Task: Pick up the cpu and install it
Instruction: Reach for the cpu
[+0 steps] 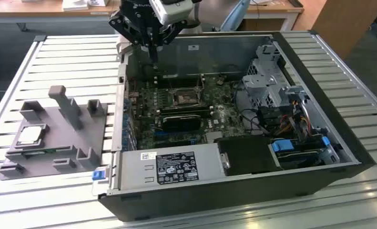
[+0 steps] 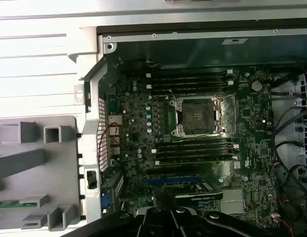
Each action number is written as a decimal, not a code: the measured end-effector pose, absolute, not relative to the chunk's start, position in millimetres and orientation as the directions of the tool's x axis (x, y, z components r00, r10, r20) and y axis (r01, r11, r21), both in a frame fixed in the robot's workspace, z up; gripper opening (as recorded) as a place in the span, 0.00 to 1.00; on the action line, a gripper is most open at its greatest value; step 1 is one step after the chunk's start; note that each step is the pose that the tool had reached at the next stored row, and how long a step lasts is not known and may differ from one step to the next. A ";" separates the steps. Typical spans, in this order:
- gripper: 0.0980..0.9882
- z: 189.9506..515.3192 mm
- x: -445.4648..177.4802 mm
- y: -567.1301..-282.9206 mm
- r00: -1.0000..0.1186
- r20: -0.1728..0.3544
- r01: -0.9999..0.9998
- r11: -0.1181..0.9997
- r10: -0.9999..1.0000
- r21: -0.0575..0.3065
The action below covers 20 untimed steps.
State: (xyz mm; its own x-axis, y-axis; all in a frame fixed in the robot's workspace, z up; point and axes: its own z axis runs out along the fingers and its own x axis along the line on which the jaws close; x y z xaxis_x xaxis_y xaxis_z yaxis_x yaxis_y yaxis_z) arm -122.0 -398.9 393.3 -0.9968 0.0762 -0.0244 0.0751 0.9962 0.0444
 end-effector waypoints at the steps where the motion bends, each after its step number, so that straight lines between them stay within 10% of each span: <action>1: 0.01 393.3 -122.0 -398.9 -0.997 -0.024 0.075 0.996 0.076 0.044; 20: 0.01 393.0 -130.0 -398.9 -0.997 -0.024 0.075 0.996 0.076 0.044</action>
State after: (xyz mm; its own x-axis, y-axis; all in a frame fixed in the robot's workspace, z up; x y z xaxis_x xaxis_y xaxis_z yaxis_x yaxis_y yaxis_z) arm -130.0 -398.9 393.0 -0.9968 0.0762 -0.0244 0.0751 0.9962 0.0443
